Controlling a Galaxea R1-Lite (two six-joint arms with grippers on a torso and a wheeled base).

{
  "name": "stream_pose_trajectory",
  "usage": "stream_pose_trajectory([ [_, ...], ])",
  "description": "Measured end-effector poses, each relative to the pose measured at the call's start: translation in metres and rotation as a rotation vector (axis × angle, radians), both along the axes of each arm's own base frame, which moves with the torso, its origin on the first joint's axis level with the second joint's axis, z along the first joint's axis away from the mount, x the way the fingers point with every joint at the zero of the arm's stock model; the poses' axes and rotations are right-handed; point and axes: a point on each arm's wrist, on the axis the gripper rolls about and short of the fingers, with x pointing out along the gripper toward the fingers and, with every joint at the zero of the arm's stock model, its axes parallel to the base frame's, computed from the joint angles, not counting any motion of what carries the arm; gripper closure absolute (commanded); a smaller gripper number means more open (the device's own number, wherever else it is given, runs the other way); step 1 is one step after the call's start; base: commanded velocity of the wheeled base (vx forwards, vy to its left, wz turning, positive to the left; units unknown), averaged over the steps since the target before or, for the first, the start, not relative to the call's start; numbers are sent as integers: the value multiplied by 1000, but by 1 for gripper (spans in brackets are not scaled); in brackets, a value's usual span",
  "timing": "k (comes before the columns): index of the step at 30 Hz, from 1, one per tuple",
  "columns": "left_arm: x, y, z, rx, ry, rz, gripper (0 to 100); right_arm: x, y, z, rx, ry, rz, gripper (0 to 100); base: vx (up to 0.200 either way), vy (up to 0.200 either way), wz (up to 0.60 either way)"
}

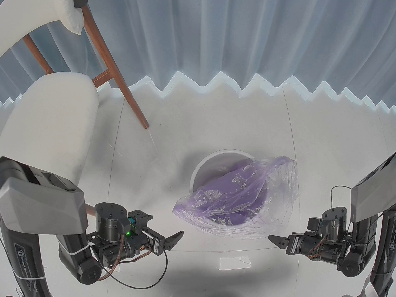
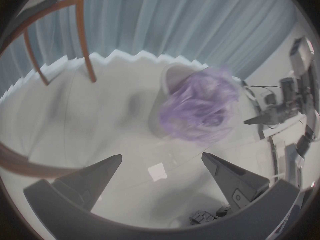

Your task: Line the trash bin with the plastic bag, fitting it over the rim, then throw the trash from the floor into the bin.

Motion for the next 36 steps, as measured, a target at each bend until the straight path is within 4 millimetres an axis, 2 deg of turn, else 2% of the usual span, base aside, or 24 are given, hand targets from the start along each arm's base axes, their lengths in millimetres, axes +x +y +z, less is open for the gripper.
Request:
stream_pose_trajectory([
  [7,3,-8,21,43,-214,-234,0,11,-12,12,-8,-92,-27,0,0,0,0],
  [13,19,-28,29,141,-331,-384,0,32,-24,22,-25,-196,-79,0,0,0,0],
  [19,39,-56,43,133,-458,-460,0,59,-32,31,-24,-296,-131,0,0,0,0],
  [26,52,-89,40,171,-520,-555,0,91,-35,36,-7,-394,-166,0,0,0,0],
  [33,58,-106,32,215,-562,-608,0,102,-35,32,-4,-406,-170,0,0,0,0],
  [34,60,-109,30,215,-564,-610,100,102,-35,32,-4,-405,-170,0,0,0,0],
  [36,64,-113,29,212,-574,-609,100,102,-34,31,-4,-403,-170,0,0,0,0],
])
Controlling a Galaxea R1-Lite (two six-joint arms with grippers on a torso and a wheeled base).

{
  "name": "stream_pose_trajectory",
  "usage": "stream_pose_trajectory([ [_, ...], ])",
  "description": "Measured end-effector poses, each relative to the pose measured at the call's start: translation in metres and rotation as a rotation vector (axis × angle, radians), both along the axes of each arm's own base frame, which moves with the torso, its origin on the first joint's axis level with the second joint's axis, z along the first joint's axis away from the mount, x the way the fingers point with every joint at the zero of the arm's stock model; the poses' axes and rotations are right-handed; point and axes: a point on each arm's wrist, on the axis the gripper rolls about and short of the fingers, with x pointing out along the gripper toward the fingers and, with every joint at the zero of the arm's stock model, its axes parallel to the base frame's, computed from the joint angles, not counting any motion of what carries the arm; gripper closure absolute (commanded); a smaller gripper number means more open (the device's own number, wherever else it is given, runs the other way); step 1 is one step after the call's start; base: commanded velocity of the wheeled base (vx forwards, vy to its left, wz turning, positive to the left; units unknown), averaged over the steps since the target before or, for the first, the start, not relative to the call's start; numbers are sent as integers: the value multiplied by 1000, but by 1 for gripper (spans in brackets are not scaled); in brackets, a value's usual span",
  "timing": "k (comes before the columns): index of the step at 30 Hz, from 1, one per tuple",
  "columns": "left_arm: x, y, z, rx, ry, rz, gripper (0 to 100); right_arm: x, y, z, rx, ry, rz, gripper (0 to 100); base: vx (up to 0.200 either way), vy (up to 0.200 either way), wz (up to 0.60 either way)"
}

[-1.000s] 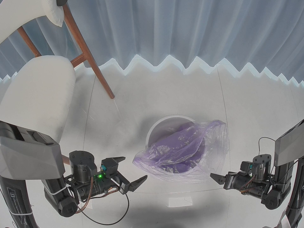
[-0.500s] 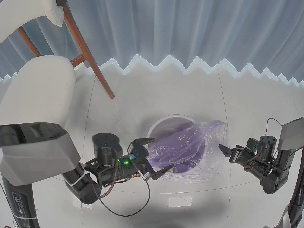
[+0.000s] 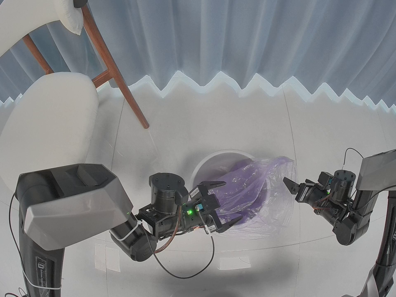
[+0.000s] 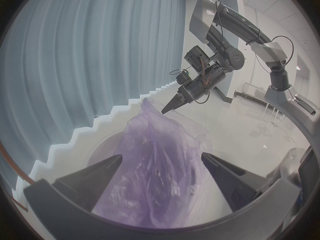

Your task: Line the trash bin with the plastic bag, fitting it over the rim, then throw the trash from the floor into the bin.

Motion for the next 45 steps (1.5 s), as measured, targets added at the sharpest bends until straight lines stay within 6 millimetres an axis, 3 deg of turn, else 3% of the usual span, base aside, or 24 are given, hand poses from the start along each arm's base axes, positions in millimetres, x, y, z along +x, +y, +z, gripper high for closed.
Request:
stream_pose_trajectory([
  [6,17,-9,-6,-17,-15,12,100,2,-2,-3,0,5,-9,0,0,0,0],
  [12,32,-3,-10,-29,-11,53,100,12,-2,-5,8,-11,-14,0,0,0,0],
  [13,35,-1,-9,-33,-14,62,100,15,-2,-6,10,-18,-14,100,0,0,0],
  [22,71,27,13,-69,7,172,100,36,4,-8,54,-64,18,100,0,0,0],
  [34,88,36,67,-280,171,365,100,57,13,18,105,-188,165,100,0,0,0],
  [39,94,40,72,-334,202,411,100,72,17,24,110,-198,175,100,0,0,0],
  [45,108,46,63,-361,219,469,100,95,21,33,121,-184,176,100,0,0,0],
])
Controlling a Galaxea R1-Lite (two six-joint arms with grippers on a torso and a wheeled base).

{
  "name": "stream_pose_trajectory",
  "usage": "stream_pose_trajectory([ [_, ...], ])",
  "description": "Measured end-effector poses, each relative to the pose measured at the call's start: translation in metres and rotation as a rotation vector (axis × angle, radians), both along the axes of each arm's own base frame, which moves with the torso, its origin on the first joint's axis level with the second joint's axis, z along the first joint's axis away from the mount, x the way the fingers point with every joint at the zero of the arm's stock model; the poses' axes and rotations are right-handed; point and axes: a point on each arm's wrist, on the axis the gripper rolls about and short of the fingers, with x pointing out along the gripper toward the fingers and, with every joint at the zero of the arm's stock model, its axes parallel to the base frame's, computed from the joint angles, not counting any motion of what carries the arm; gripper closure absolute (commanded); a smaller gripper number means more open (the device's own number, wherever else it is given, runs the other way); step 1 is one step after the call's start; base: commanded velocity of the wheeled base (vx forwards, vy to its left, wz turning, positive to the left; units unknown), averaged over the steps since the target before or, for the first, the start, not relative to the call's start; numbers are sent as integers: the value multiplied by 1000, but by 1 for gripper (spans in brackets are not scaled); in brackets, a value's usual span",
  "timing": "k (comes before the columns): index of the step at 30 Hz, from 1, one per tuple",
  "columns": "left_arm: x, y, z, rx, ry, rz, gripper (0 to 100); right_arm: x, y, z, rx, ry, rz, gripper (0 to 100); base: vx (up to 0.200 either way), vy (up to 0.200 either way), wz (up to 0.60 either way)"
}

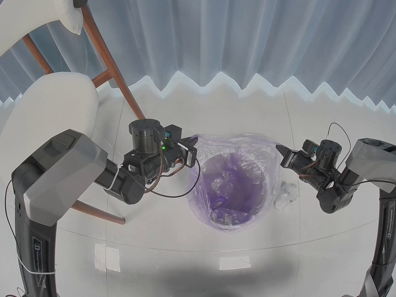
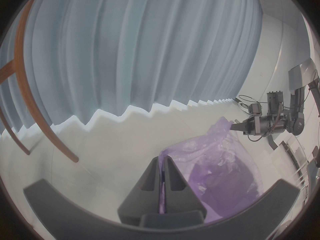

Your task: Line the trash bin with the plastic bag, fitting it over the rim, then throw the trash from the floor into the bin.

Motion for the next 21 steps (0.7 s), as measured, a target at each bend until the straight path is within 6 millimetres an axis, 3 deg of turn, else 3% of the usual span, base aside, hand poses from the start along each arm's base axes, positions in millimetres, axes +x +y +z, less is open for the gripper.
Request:
stream_pose_trajectory([
  [6,22,10,-13,-42,20,79,100,24,4,8,11,-41,0,100,0,0,0],
  [12,34,19,-32,-84,80,141,100,36,6,-7,-1,-5,-2,100,0,0,0],
  [21,22,32,-69,-29,195,151,100,35,6,-31,-24,45,-4,100,0,0,0],
])
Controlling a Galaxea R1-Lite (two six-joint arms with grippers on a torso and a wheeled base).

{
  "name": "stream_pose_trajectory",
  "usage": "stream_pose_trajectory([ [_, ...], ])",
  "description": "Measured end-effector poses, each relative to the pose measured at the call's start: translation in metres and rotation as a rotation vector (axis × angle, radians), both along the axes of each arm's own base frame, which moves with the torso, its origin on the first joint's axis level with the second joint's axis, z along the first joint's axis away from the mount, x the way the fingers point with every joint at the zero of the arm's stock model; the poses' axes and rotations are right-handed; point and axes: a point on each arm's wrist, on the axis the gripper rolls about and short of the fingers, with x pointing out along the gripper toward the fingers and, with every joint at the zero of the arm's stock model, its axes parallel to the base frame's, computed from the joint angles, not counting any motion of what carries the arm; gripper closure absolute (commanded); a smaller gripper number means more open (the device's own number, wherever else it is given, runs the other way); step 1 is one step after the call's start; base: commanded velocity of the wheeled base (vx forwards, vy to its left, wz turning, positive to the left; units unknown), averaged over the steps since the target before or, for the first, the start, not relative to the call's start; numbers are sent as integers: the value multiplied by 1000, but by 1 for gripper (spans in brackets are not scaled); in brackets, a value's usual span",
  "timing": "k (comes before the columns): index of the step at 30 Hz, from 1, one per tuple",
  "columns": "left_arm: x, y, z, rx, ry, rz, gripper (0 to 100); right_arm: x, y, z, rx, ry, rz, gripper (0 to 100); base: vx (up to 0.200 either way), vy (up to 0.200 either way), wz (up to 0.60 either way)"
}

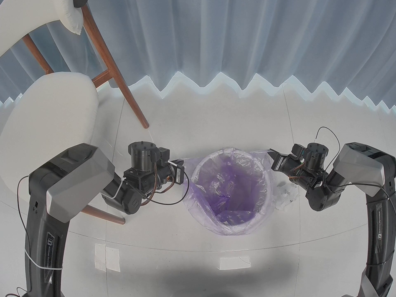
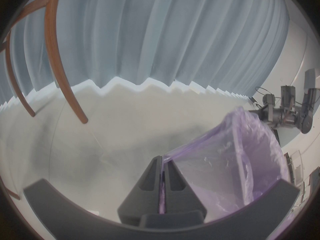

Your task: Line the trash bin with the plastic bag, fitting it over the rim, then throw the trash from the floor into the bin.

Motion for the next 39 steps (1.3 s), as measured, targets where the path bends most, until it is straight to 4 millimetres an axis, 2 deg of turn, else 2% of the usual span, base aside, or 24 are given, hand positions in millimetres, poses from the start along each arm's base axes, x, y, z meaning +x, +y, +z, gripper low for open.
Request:
stream_pose_trajectory([
  [3,-10,4,-9,9,33,-12,100,-2,0,-5,-4,15,1,100,0,0,0],
  [4,-12,5,-10,7,33,-15,100,-2,0,-6,-5,21,1,0,0,0,0],
  [6,-14,6,-9,-2,15,-14,100,-3,-2,-8,-7,29,-5,0,0,0,0],
  [7,-15,6,-9,-5,5,-13,0,-4,-3,-9,-8,33,-7,0,0,0,0],
  [13,-24,8,-12,-11,-13,-17,0,-11,-5,-7,-2,33,-11,0,0,0,0],
  [20,-45,21,-3,-47,-15,-16,0,-40,-26,-1,24,69,-53,0,0,0,0],
  [27,-94,37,18,-100,71,-41,0,-92,-47,-3,37,137,-98,0,0,0,0],
  [32,-127,41,37,-275,194,-20,0,-131,-57,-6,33,224,-122,0,0,0,0],
  [36,-149,33,40,-419,380,22,0,-147,-61,-3,34,242,-140,0,0,0,0],
  [39,-165,19,39,-480,490,34,0,-154,-63,-1,33,249,-158,0,0,0,0],
])
